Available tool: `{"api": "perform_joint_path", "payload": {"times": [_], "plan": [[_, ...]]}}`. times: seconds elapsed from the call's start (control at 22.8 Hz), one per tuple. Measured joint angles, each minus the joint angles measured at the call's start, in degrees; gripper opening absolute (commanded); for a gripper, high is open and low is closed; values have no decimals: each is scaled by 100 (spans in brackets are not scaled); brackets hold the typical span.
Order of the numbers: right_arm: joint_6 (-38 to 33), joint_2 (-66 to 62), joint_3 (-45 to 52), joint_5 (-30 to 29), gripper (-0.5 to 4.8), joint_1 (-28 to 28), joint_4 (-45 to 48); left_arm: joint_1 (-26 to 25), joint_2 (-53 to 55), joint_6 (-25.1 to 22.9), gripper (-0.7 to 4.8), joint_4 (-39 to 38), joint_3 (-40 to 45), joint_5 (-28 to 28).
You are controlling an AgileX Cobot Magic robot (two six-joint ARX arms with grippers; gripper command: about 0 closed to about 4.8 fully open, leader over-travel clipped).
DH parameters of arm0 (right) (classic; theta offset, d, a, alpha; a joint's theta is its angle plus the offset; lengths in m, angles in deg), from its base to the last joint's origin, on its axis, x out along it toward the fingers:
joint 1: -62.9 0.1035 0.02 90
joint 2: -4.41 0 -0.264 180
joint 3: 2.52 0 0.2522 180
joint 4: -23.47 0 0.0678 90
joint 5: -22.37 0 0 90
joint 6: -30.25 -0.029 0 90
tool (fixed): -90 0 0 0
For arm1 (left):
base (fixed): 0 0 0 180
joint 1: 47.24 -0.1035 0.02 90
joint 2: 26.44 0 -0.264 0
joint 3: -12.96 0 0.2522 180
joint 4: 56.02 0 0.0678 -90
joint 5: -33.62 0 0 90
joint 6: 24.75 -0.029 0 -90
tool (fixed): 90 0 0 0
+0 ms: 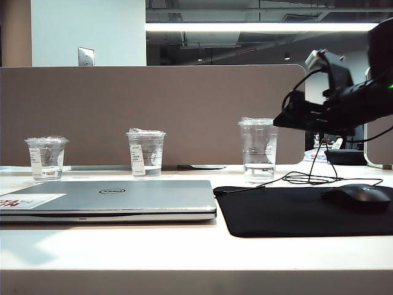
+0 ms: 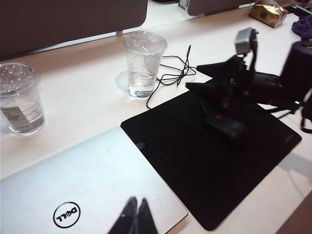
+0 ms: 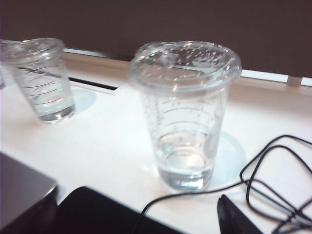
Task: Pick up the coffee cup on the right and place it on the right side of the laptop.
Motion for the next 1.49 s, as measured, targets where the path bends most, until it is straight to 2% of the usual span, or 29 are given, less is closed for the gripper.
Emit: {"api": "perform_joint_path", "payload": {"times": [0.61,0.83,1.49], "plan": [[275,-1663,-2074,-337,479,-7,-310,-2,0,146,-6,0,0,-131],[319,-2083,-2570,-345,479,-7,-612,-2,0,149,-6,2,0,-131],[321,-2885,-3484,-393,479,7,-647,-2,98,149,-6,0,-2,-131]]}}
